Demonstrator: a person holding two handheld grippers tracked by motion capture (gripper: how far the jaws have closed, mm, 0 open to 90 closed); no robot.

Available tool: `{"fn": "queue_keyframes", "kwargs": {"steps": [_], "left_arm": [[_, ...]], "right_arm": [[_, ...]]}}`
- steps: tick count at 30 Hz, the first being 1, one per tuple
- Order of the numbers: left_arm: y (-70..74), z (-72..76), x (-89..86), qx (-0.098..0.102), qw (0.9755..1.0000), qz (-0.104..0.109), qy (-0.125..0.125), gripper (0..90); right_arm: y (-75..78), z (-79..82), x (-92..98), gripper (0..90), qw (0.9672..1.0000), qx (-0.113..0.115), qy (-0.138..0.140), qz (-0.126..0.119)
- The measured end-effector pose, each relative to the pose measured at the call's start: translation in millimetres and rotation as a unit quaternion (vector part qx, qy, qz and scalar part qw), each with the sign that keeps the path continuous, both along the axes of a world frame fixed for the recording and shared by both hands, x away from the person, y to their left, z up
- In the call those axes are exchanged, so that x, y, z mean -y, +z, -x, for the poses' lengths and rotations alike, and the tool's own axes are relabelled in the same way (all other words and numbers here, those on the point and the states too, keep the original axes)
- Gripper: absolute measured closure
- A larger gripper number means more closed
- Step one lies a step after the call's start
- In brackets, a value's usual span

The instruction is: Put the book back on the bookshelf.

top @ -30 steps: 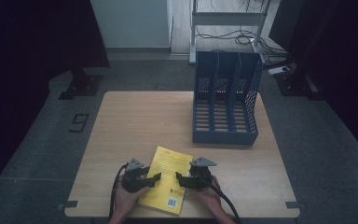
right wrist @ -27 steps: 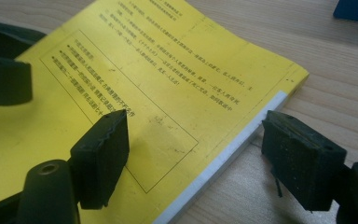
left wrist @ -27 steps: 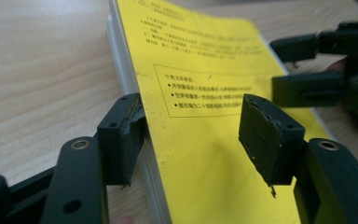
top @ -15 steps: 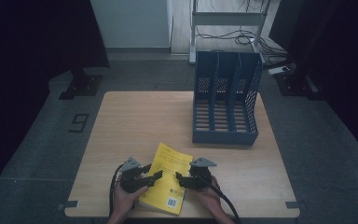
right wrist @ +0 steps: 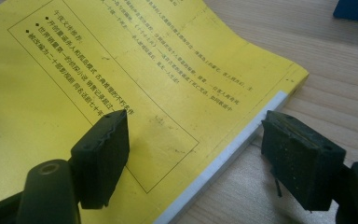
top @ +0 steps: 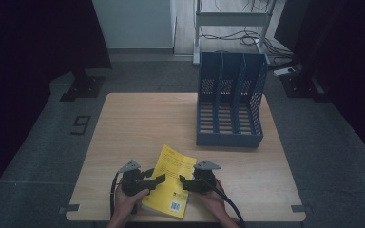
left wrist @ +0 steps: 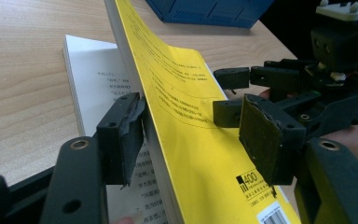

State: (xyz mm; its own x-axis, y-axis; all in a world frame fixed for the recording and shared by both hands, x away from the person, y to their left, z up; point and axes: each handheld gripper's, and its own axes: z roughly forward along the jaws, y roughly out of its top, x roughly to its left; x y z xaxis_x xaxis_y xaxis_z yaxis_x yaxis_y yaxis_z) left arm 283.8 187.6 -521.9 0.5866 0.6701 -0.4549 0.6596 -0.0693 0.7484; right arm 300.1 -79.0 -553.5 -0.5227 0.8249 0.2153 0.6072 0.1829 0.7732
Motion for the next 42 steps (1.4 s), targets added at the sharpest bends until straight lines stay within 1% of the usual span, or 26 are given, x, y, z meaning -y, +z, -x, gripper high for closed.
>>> {"fn": "queue_keyframes", "kwargs": {"steps": [1, 4, 5, 8, 9, 10, 11, 12, 14, 15, 17, 20, 21, 22, 23, 26, 29, 32, 33, 35, 36, 37, 40, 41, 42], "left_arm": [[-0.4, -0.1, -0.3, -0.002, 1.0000, 0.003, 0.000, 39.8], [-0.4, -0.2, -0.7, -0.005, 1.0000, 0.004, -0.002, 40.2], [-0.5, -0.7, -1.1, -0.009, 0.9999, -0.002, -0.005, 40.4], [-0.4, -1.1, -1.5, -0.013, 0.9999, -0.005, -0.007, 41.0], [-0.2, -1.3, -2.4, -0.019, 0.9997, 0.007, -0.011, 41.1], [-0.2, -1.3, -2.4, -0.019, 0.9997, 0.007, -0.011, 41.1], [0.7, -1.9, -4.2, -0.028, 0.9990, 0.030, -0.019, 41.4], [1.1, -2.2, -4.6, -0.031, 0.9987, 0.034, -0.022, 41.6], [1.2, -2.2, -4.5, -0.032, 0.9987, 0.033, -0.024, 41.6], [0.8, -2.4, -4.0, -0.033, 0.9991, 0.018, -0.021, 41.6], [-0.3, -3.1, -3.7, -0.036, 0.9992, 0.001, -0.018, 41.6], [-1.5, -3.6, -4.2, -0.038, 0.9992, -0.002, -0.013, 42.9], [-4.1, -5.0, -5.4, -0.043, 0.9988, 0.020, -0.013, 43.4], [-5.7, -6.3, -6.3, -0.048, 0.9983, 0.030, -0.015, 43.9], [-7.0, -6.9, -6.5, -0.052, 0.9981, 0.033, -0.012, 44.1], [-8.8, -8.3, -5.7, -0.057, 0.9978, 0.032, -0.012, 44.1], [-9.3, -9.0, -4.5, -0.055, 0.9981, 0.027, -0.011, 44.7], [-9.9, -9.9, -3.8, -0.056, 0.9981, 0.022, -0.009, 47.1], [-11.7, -11.7, -3.0, -0.058, 0.9982, 0.012, -0.009, 47.6], [-13.3, -13.2, -1.6, -0.060, 0.9982, 0.001, -0.008, 48.2], [-13.3, -13.2, -1.6, -0.060, 0.9982, 0.001, -0.008, 48.6], [-14.3, -14.2, 0.3, -0.061, 0.9981, -0.008, -0.010, 49.0], [-15.0, -15.2, 4.2, -0.056, 0.9980, -0.029, -0.010, 50.5], [-15.3, -15.6, 5.0, -0.055, 0.9979, -0.034, -0.010, 51.1], [-15.3, -15.6, 5.0, -0.055, 0.9979, -0.034, -0.010, 52.1]], "right_arm": [[0.0, 0.0, 0.0, 22.8, 1.0000, 0.000, 0.000, 0.000], [0.0, 0.0, 0.0, 22.8, 1.0000, 0.000, 0.000, 0.000], [0.0, 0.0, 0.0, 22.8, 1.0000, 0.000, 0.000, 0.000], [0.0, 0.0, 0.0, 22.8, 1.0000, 0.000, 0.000, 0.000], [0.0, 0.0, 0.1, 22.8, 1.0000, 0.000, 0.000, 0.000], [0.0, 0.0, 0.1, 22.8, 1.0000, 0.000, 0.000, 0.000], [0.0, -0.1, 0.2, 22.8, 1.0000, -0.001, 0.000, -0.001], [0.0, -0.1, 0.4, 22.8, 1.0000, -0.001, 0.000, -0.002], [0.0, -0.1, 0.5, 22.8, 1.0000, -0.002, 0.000, -0.003], [0.0, -0.1, 0.5, 22.8, 1.0000, -0.002, 0.000, -0.003], [0.0, -0.1, 0.3, 22.8, 1.0000, -0.001, 0.000, -0.002], [0.0, 0.0, 0.0, 22.9, 1.0000, 0.000, 0.000, 0.000], [0.0, 0.1, 0.0, 22.9, 1.0000, 0.000, 0.000, 0.000], [0.0, 0.1, 0.1, 22.9, 1.0000, 0.000, -0.001, -0.001], [0.0, 0.1, 0.2, 22.9, 1.0000, 0.000, -0.001, -0.001], [0.0, 0.1, 0.1, 22.9, 1.0000, 0.000, -0.001, -0.001], [0.0, 0.1, 0.1, 23.0, 1.0000, 0.000, -0.001, -0.001], [-0.1, 0.3, -0.1, 23.1, 1.0000, 0.000, -0.002, -0.001], [0.0, 0.5, -0.1, 23.2, 1.0000, 0.000, -0.002, -0.001], [0.0, 0.6, -0.3, 23.3, 1.0000, 0.001, -0.002, 0.000], [0.0, 0.6, -0.3, 23.3, 1.0000, 0.001, -0.002, 0.000], [0.0, 0.7, -0.3, 23.3, 1.0000, 0.001, -0.003, 0.000], [0.0, 0.7, -0.4, 23.4, 1.0000, 0.001, -0.003, 0.000], [0.0, 0.7, -0.3, 23.3, 1.0000, 0.001, -0.003, 0.000], [0.0, 0.7, -0.4, 23.3, 1.0000, 0.001, -0.003, 0.000]]}}
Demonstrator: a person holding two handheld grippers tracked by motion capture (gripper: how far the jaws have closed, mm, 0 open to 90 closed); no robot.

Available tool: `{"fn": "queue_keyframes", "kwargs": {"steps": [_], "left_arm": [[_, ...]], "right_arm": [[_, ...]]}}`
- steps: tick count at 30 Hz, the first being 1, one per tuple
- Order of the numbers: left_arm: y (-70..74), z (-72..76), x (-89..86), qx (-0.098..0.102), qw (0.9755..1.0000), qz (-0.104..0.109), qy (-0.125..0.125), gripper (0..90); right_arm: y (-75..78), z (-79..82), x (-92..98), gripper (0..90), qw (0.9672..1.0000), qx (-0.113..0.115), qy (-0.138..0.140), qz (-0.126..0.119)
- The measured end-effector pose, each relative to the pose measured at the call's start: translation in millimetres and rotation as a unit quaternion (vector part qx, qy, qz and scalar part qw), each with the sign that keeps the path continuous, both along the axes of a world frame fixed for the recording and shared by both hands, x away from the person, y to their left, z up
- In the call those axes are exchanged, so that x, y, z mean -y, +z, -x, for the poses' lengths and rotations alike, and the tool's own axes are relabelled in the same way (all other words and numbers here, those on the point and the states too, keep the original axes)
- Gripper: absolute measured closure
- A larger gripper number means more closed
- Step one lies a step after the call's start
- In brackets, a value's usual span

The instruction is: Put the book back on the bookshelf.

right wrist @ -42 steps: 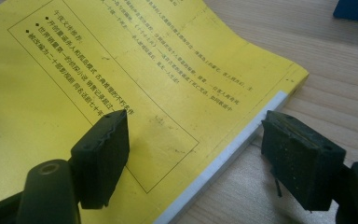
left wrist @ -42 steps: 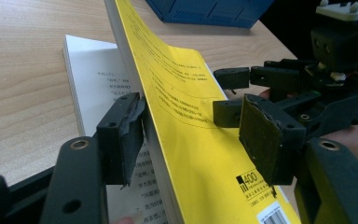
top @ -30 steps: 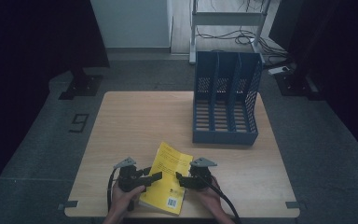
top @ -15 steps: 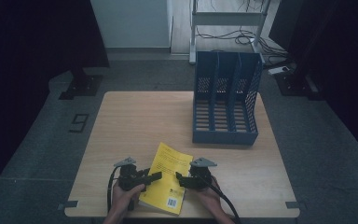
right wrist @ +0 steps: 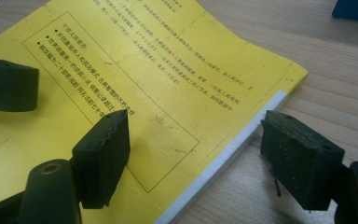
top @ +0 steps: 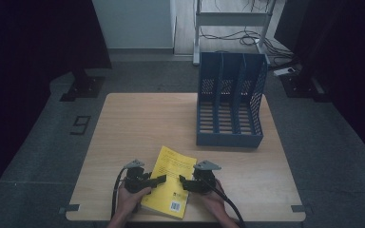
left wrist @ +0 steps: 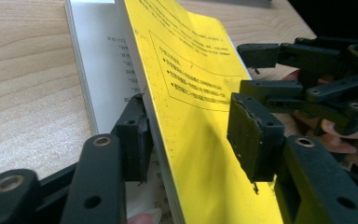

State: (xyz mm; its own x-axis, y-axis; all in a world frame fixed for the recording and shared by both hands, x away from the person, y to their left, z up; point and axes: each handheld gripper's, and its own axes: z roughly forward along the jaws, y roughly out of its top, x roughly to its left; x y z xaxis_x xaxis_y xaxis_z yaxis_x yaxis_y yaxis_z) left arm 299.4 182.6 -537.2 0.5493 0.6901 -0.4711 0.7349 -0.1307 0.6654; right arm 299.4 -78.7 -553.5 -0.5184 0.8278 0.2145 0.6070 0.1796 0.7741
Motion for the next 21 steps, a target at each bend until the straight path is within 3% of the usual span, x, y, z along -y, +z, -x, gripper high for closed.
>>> {"fn": "queue_keyframes", "kwargs": {"steps": [3, 11, 15, 21], "left_arm": [[-1.1, -1.6, 2.5, 0.005, 0.9999, -0.015, -0.002, 56.3], [3.5, 0.7, 3.7, 0.030, 0.9993, -0.021, -0.005, 67.5], [5.7, 2.4, 6.5, 0.044, 0.9986, -0.030, -0.003, 68.9], [5.1, -3.4, 9.3, 0.041, 0.9987, -0.031, -0.007, 66.8]], "right_arm": [[0.0, 0.0, 0.0, 23.3, 1.0000, 0.000, 0.000, 0.000], [0.0, 0.1, 0.0, 23.3, 1.0000, 0.000, 0.000, 0.000], [0.1, 0.1, 0.1, 23.4, 1.0000, -0.001, 0.000, -0.001], [0.1, 0.3, 0.0, 23.5, 1.0000, -0.002, -0.001, -0.002]]}}
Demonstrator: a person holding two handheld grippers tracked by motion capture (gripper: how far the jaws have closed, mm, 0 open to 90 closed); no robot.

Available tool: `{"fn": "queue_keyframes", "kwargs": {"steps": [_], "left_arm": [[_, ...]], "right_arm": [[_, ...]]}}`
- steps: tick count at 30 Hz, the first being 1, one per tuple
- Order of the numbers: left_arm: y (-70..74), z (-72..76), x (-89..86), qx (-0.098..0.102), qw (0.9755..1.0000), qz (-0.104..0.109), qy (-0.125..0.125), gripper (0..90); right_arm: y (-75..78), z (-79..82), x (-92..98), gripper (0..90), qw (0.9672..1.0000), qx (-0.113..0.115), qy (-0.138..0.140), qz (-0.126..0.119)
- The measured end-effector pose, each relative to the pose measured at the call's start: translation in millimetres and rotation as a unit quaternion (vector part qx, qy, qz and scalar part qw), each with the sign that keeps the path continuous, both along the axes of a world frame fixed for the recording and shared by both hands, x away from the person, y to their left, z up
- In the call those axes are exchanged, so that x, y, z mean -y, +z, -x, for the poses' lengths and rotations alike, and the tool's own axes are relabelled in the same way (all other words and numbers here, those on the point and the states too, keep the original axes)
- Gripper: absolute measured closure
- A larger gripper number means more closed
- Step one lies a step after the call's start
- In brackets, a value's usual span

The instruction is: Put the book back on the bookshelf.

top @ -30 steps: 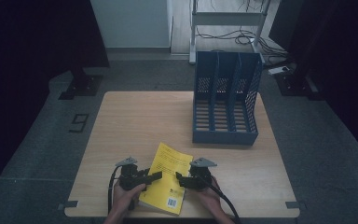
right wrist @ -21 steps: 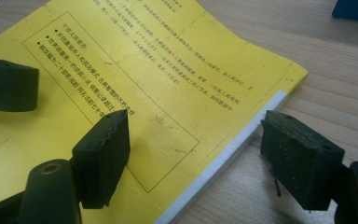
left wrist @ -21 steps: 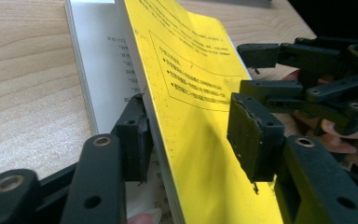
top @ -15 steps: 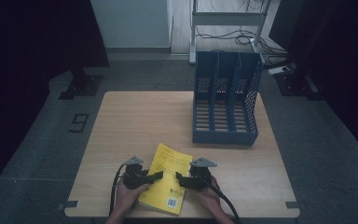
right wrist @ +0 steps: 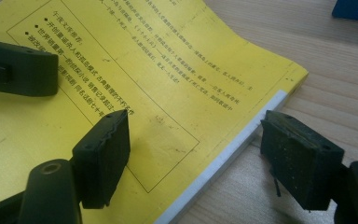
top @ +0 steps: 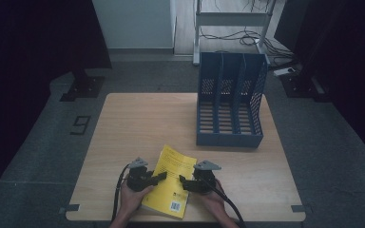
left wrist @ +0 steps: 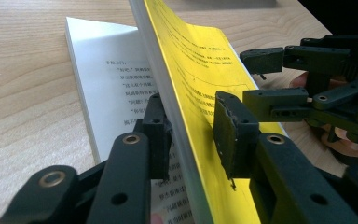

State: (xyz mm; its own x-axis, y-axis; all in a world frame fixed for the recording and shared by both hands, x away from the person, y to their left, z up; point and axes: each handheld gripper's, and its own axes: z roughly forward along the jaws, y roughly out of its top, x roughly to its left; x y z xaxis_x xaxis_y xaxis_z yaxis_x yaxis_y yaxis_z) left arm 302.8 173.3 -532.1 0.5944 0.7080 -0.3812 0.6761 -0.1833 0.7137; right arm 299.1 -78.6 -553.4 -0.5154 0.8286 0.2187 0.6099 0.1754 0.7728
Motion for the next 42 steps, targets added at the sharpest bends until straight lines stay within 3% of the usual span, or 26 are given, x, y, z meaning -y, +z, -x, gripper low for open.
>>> {"fn": "queue_keyframes", "kwargs": {"steps": [5, 18, 25, 32, 38, 42], "left_arm": [[-0.6, -1.4, 0.5, -0.001, 1.0000, 0.004, 0.001, 67.2], [4.2, 4.4, 5.8, 0.029, 0.9995, 0.003, 0.007, 76.7], [5.6, 4.7, 6.0, 0.023, 0.9996, 0.012, 0.012, 77.9], [8.6, 7.8, 7.3, 0.036, 0.9992, 0.012, 0.009, 78.4], [10.7, 9.3, 6.4, 0.047, 0.9988, 0.016, 0.002, 78.8], [11.5, 10.6, 5.9, 0.054, 0.9984, 0.015, 0.001, 78.9]], "right_arm": [[0.0, 0.0, 0.0, 23.6, 1.0000, 0.000, 0.000, 0.000], [0.0, -0.1, 0.8, 23.6, 1.0000, 0.000, -0.001, -0.002], [-0.1, -0.3, 1.2, 23.6, 1.0000, -0.001, -0.001, -0.005], [-0.2, -0.9, 2.7, 23.6, 0.9999, -0.004, 0.001, -0.012], [1.6, 1.8, 1.9, 25.1, 0.9995, 0.028, 0.015, -0.001], [1.9, 1.2, 2.5, 23.6, 0.9992, 0.032, 0.022, -0.001]]}}
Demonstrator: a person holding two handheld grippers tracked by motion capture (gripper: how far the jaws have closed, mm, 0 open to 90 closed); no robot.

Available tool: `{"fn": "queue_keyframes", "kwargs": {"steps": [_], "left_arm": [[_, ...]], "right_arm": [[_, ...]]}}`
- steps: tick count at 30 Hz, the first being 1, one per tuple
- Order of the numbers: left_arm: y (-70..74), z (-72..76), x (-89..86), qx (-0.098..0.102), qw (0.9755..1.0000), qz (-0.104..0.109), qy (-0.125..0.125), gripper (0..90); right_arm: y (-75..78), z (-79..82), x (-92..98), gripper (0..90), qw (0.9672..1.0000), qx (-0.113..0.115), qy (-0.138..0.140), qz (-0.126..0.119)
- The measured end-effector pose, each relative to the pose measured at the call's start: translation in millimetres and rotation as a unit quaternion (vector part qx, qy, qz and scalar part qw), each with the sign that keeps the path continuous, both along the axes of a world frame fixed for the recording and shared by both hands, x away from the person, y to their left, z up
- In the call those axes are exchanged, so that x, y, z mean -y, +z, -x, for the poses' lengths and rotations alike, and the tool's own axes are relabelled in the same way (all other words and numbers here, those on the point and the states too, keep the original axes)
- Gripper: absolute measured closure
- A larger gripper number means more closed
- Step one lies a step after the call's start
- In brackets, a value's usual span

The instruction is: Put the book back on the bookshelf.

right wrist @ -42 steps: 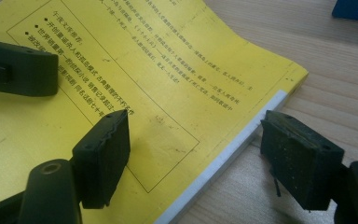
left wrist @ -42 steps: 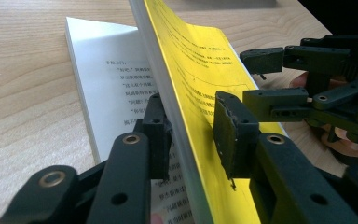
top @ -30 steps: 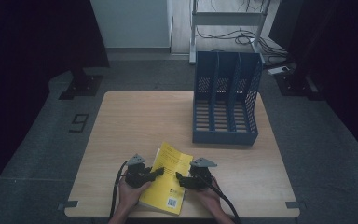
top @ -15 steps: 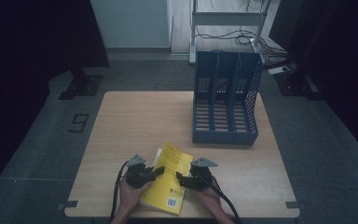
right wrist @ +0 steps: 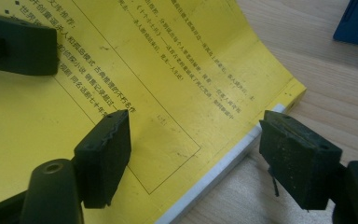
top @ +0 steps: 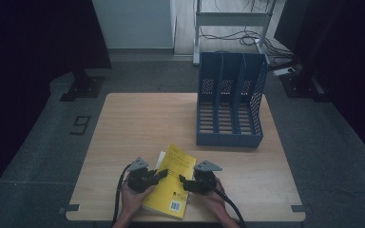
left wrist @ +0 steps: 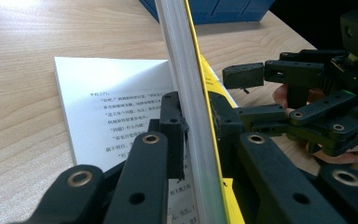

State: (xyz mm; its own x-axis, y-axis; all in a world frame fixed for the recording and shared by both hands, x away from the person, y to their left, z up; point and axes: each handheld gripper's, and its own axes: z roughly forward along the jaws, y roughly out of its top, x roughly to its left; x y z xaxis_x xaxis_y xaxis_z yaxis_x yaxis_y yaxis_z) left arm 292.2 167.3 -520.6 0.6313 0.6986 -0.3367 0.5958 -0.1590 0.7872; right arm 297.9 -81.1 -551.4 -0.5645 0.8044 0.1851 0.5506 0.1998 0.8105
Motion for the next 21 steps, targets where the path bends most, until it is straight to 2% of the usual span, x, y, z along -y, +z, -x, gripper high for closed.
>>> {"fn": "queue_keyframes", "kwargs": {"steps": [10, 21], "left_arm": [[1.3, 3.0, -1.0, 0.011, 0.9999, 0.005, 0.000, 79.3], [5.0, 6.6, -1.3, 0.027, 0.9996, 0.009, -0.003, 79.7]], "right_arm": [[0.8, -1.7, 5.9, 21.9, 1.0000, -0.007, 0.000, -0.002], [4.3, 1.7, 6.3, 21.2, 1.0000, 0.005, 0.007, -0.004]]}}
